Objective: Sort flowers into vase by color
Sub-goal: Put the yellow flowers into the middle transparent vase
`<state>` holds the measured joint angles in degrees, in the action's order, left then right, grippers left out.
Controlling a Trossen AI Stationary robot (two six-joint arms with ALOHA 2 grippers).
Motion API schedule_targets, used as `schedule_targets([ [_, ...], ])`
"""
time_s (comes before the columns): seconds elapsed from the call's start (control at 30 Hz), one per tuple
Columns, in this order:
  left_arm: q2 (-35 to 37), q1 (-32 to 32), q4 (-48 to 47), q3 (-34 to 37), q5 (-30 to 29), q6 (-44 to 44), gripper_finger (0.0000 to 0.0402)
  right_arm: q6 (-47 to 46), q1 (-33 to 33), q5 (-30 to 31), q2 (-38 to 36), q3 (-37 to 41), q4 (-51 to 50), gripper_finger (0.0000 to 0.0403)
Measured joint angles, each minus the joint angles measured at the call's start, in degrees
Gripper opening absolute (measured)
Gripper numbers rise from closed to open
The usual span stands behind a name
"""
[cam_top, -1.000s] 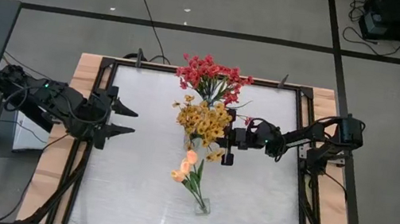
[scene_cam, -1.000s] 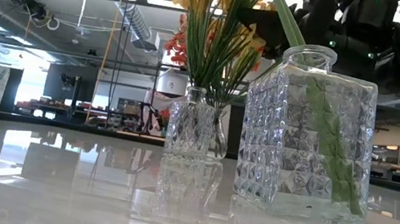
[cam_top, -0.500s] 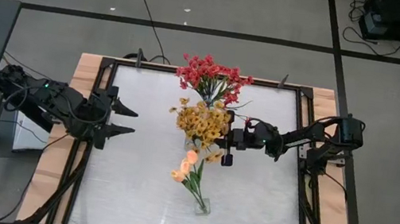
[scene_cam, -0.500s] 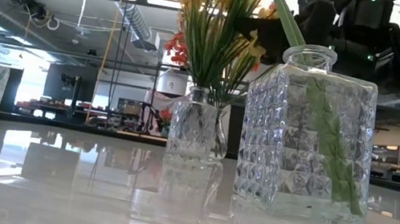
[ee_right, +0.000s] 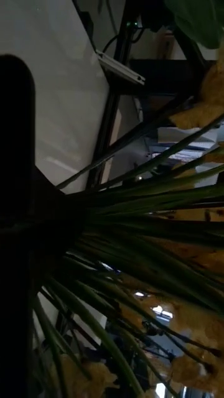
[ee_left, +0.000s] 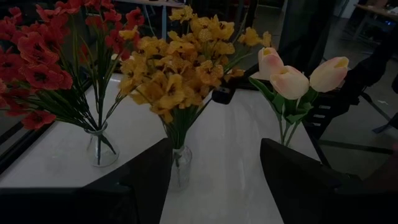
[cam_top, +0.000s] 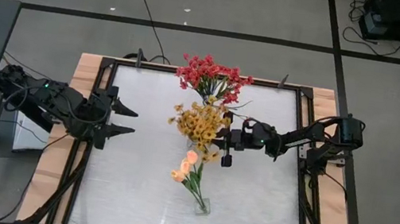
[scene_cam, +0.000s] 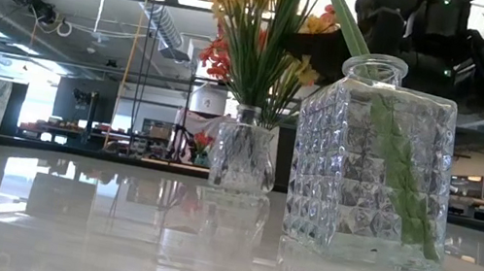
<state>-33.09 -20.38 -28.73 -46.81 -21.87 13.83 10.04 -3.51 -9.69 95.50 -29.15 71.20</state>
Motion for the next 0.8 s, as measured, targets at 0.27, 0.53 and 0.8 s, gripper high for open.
schedule_targets([
  [0.27,0.0,0.0,0.0,0.0,0.0,0.0,0.0249,0.0,0.0,0.0,0.0,0.0,-1.9,0.0013],
  [0.53,0.0,0.0,0.0,0.0,0.0,0.0,0.0249,-0.1,0.0,0.0,0.0,0.0,-2.0,0.0013],
  [0.8,0.0,0.0,0.0,0.0,0.0,0.0,0.0249,-1.5,0.0,-0.3,0.0,0.0,-2.9,0.0013],
])
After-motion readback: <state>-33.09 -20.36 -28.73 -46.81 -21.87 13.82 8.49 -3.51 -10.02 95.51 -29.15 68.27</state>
